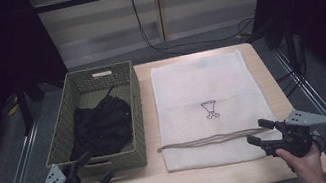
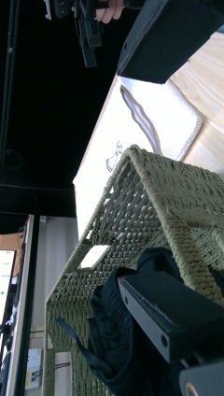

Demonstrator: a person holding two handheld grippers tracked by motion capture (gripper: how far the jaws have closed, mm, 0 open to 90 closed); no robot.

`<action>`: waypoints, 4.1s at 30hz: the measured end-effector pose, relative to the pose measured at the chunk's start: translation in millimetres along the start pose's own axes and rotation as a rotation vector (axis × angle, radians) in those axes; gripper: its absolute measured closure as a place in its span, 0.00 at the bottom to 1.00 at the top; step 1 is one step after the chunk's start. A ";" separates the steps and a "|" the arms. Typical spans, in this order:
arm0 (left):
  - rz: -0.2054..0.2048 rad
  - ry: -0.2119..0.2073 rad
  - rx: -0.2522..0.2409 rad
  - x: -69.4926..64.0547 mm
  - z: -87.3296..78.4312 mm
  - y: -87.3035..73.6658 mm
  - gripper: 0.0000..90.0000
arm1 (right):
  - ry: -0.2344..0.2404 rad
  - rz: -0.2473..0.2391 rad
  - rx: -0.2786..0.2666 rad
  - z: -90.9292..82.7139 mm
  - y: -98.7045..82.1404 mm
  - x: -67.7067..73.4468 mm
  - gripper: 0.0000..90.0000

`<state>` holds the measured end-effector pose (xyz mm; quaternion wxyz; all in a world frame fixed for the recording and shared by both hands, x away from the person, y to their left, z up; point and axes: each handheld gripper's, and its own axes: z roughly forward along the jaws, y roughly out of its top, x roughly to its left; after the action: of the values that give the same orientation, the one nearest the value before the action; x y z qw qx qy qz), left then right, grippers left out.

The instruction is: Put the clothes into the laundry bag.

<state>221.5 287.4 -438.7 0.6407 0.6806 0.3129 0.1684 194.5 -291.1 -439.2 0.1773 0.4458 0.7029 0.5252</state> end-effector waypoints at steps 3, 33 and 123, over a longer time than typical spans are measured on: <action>0.016 -0.004 0.014 0.0 -0.6 0.6 0.02 | 0.015 -0.020 0.029 3.8 1.5 1.4 0.31; 0.019 0.009 0.031 0.8 -1.2 0.5 0.03 | 0.177 -0.385 0.446 113.7 35.1 22.4 0.55; -0.011 -0.033 0.088 2.7 3.2 26.0 0.02 | 0.219 -0.366 0.375 140.1 77.0 -2.7 1.00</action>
<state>231.0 287.1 -414.1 0.6162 0.7091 0.3130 0.1396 330.4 -208.2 -424.7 0.1065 0.2771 0.8716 0.3902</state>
